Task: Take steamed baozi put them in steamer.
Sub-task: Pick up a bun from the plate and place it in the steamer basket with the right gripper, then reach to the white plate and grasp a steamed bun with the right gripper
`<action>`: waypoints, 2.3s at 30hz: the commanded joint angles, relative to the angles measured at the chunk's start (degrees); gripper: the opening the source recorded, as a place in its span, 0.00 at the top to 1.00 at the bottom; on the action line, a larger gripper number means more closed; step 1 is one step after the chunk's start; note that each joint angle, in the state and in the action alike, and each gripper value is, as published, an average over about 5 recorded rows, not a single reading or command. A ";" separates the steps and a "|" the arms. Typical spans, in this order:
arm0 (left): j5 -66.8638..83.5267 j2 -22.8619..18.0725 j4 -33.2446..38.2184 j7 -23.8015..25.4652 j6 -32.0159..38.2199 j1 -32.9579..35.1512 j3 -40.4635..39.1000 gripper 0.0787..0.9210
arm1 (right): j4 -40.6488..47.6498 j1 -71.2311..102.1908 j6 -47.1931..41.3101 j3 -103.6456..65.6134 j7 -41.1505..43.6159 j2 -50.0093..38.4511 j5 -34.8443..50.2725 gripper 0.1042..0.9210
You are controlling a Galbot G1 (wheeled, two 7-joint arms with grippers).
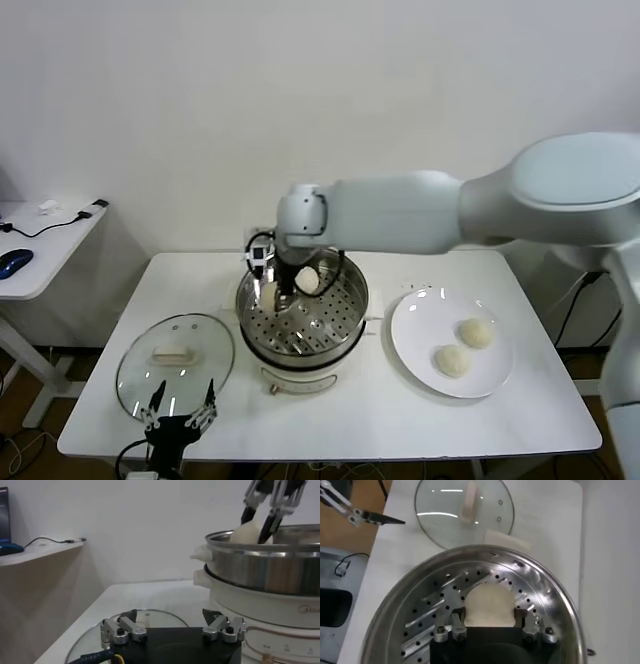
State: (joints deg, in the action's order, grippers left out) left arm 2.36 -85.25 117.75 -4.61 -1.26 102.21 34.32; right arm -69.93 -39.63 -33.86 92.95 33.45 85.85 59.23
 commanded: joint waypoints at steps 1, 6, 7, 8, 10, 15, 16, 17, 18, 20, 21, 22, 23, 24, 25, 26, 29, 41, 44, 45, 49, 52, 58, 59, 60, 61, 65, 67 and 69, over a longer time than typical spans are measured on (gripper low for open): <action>-0.02 0.02 -0.03 0.02 -0.01 0.02 -0.01 0.12 | 4.50 6.25 -0.97 -0.80 -1.98 3.40 -2.14 0.34; -0.13 0.04 -0.08 0.02 -0.05 -0.05 -0.03 0.12 | 5.00 6.57 -0.11 -2.87 -1.83 2.79 -1.50 0.26; -0.15 0.04 -0.09 0.02 -0.05 -0.06 -0.04 0.12 | 4.76 6.26 0.25 -3.03 -1.42 2.48 -1.61 0.23; -0.17 0.02 -0.10 0.01 -0.06 -0.06 -0.05 0.12 | 4.42 5.80 0.63 -3.11 -0.87 2.12 -1.80 0.20; -0.22 -0.03 -0.12 -0.01 -0.07 -0.07 -0.10 0.12 | 3.21 4.19 1.83 -2.92 0.86 0.97 -2.32 0.15; -0.36 -0.13 0.02 -0.06 0.02 0.19 -0.26 0.12 | -0.48 -4.89 10.44 -0.05 10.43 -4.62 -5.65 0.12; -0.39 -0.13 0.08 -0.07 0.03 0.27 -0.27 0.12 | -1.36 -7.13 12.45 0.73 12.62 -6.21 -5.95 0.12; -0.42 -0.14 0.12 -0.07 0.04 0.31 -0.28 0.12 | -2.30 -9.33 14.17 1.42 14.48 -7.94 -6.08 0.12; -0.47 -0.15 0.18 -0.07 0.04 0.36 -0.30 0.12 | -3.31 -11.43 15.49 2.00 16.18 -9.92 -6.10 0.12; -0.56 -0.17 0.27 -0.06 0.05 0.43 -0.35 0.12 | -5.37 -15.31 17.43 2.80 19.35 -14.55 -6.14 0.12; -0.60 -0.17 0.32 -0.05 0.07 0.47 -0.39 0.12 | -6.57 -17.32 18.10 3.53 20.64 -17.27 -6.39 0.12; -0.64 -0.17 0.37 -0.05 0.09 0.52 -0.42 0.12 | -7.93 -19.49 18.81 4.71 21.89 -20.35 -6.90 0.12; -0.64 -0.16 0.41 -0.05 0.11 0.55 -0.44 0.12 | -9.54 -21.62 19.53 6.25 23.09 -23.53 -7.62 0.12; -0.65 -0.15 0.45 -0.05 0.13 0.57 -0.45 0.12 | -11.19 -23.49 20.12 7.90 24.03 -26.44 -8.52 0.12; -0.64 -0.12 0.48 -0.06 0.17 0.60 -0.44 0.12 | -13.18 -25.29 20.72 10.03 24.79 -29.64 -9.74 0.12; -0.62 -0.09 0.51 -0.06 0.19 0.61 -0.42 0.12 | -15.13 -26.66 21.24 12.22 25.28 -32.65 -11.11 0.12; -0.57 0.03 0.53 -0.05 0.18 0.55 -0.28 0.12 | -19.78 -27.80 22.12 18.17 25.41 -40.10 -16.82 0.12; -0.60 -0.44 0.46 0.22 -0.23 0.15 -0.15 0.12 | -17.28 -2.15 20.11 13.14 20.51 -55.46 -36.31 0.12; -0.63 -0.65 0.49 0.20 -0.29 0.31 -0.03 0.12 | -15.45 5.70 18.48 6.89 18.70 -55.44 -37.53 0.12; -0.62 -0.69 0.47 0.19 -0.29 0.36 0.01 0.12 | -14.86 7.71 17.97 5.11 18.13 -55.11 -37.85 0.12; -0.58 -0.79 0.34 0.17 -0.31 0.48 0.15 0.12 | -12.73 13.27 16.06 -0.21 15.86 -53.07 -38.46 0.12; -0.51 -0.87 0.27 0.16 -0.36 0.56 0.19 0.12 | -11.03 15.63 14.92 -2.50 14.56 -51.24 -38.51 0.12; -0.42 -0.94 0.20 0.14 -0.43 0.84 0.17 0.12 | -9.09 17.77 13.14 -3.36 12.42 -48.30 -37.35 0.12; -0.42 -0.93 0.23 0.13 -0.43 0.88 0.17 0.12 | -8.79 18.19 12.90 -3.75 12.13 -47.99 -37.24 0.12; -0.41 -0.94 0.24 0.10 -0.43 0.90 0.17 0.12 | -8.45 18.66 12.67 -4.20 11.86 -47.66 -37.15 0.12; -0.42 -0.95 0.22 0.05 -0.42 0.91 0.18 0.12 | -8.13 19.09 12.47 -4.61 11.63 -47.37 -37.10 0.12; -0.46 -0.97 0.00 -0.11 -0.33 0.88 0.27 0.12 | -7.00 20.45 11.93 -6.02 10.72 -46.55 -37.21 0.12; -0.57 -0.94 -0.08 -0.11 -0.23 0.90 0.27 0.12 | -6.53 21.07 11.74 -6.87 10.44 -46.32 -36.93 0.12; -0.75 -0.94 -0.07 -0.10 -0.13 0.97 0.24 0.12 | -6.19 21.40 11.72 -7.36 10.42 -46.12 -36.56 0.12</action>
State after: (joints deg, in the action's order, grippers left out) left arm 1.65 -86.20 117.80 -4.67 -1.40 103.17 34.54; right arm -78.10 -23.20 -20.85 89.61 45.68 39.01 23.23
